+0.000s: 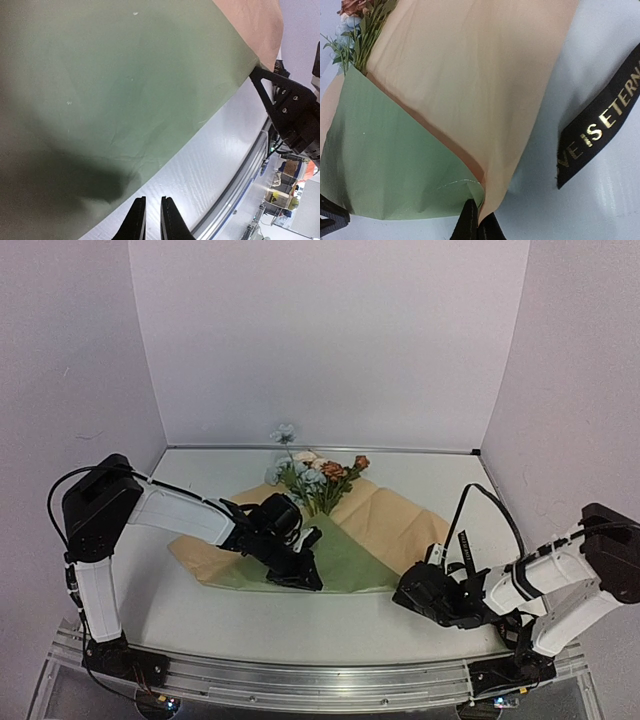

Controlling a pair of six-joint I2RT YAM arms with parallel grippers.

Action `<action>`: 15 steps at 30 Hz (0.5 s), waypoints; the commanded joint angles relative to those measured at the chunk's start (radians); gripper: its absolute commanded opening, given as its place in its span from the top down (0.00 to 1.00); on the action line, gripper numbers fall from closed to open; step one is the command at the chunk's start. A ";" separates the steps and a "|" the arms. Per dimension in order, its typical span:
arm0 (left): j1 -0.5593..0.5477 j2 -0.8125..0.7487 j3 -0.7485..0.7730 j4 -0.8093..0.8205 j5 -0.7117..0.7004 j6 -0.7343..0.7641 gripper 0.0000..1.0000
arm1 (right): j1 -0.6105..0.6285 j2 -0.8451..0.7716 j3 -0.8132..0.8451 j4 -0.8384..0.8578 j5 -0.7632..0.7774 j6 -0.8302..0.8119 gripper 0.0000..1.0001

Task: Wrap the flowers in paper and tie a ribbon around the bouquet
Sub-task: Pick up the one-fourth-folded wrapping paper from the center of the board.

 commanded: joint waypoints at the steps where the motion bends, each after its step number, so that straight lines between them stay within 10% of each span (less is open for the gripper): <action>1: 0.005 -0.047 0.083 0.064 0.074 -0.054 0.86 | -0.004 -0.108 0.002 -0.169 0.078 -0.061 1.00; 15: 0.008 0.107 0.092 0.093 0.066 -0.028 0.87 | 0.000 -0.149 0.156 -0.374 0.057 -0.167 1.00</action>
